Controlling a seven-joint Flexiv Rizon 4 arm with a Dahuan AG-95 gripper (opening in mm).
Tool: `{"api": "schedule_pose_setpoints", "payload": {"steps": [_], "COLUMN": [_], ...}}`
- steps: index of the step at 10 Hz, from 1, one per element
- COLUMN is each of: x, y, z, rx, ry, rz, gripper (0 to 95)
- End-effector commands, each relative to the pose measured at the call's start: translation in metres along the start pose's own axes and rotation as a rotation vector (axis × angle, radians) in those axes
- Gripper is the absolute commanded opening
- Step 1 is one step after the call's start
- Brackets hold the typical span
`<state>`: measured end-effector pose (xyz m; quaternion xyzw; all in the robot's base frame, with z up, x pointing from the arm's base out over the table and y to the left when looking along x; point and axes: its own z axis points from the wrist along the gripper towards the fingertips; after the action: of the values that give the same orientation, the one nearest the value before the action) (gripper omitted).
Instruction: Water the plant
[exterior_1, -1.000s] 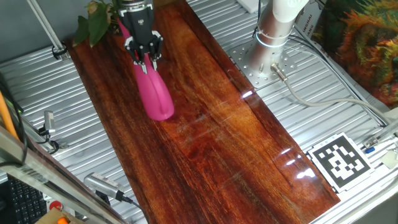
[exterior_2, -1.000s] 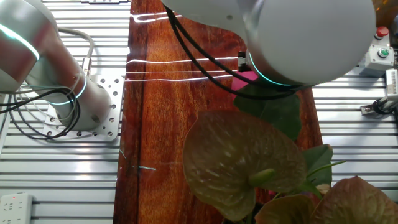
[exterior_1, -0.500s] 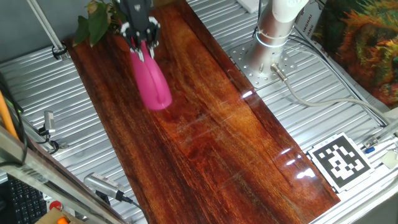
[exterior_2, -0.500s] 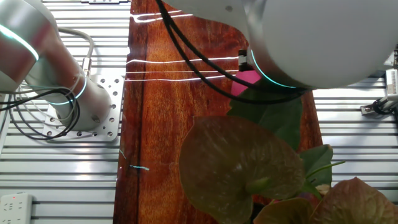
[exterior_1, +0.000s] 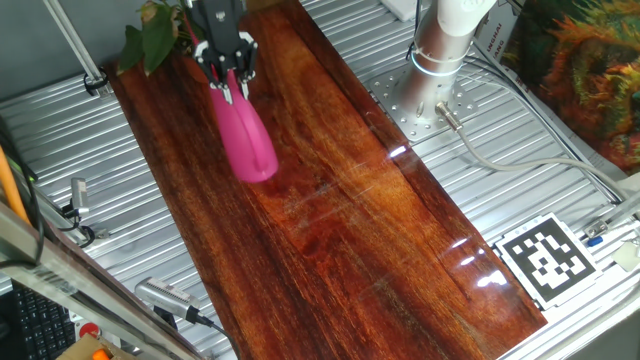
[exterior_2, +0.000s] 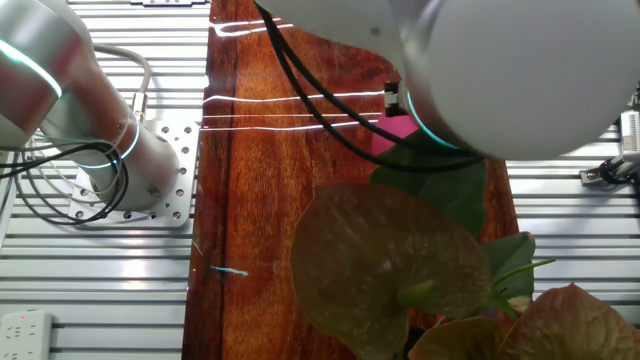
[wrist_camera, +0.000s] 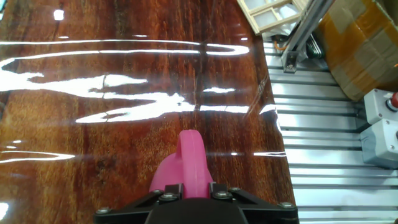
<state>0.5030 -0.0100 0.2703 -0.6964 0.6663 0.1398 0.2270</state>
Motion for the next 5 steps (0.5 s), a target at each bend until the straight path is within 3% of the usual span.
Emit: {"api": "schedule_pose_setpoints", "payload": {"steps": [1, 5], "x": [-0.0023, -0.0035], "y": [-0.0004, -0.0005], "z": [-0.0225, -0.0242], "rx": [-0.001, -0.004], "ry": [-0.019, -0.025], "rz": [0.010, 0.007], "gripper": [0.0, 0.0]}}
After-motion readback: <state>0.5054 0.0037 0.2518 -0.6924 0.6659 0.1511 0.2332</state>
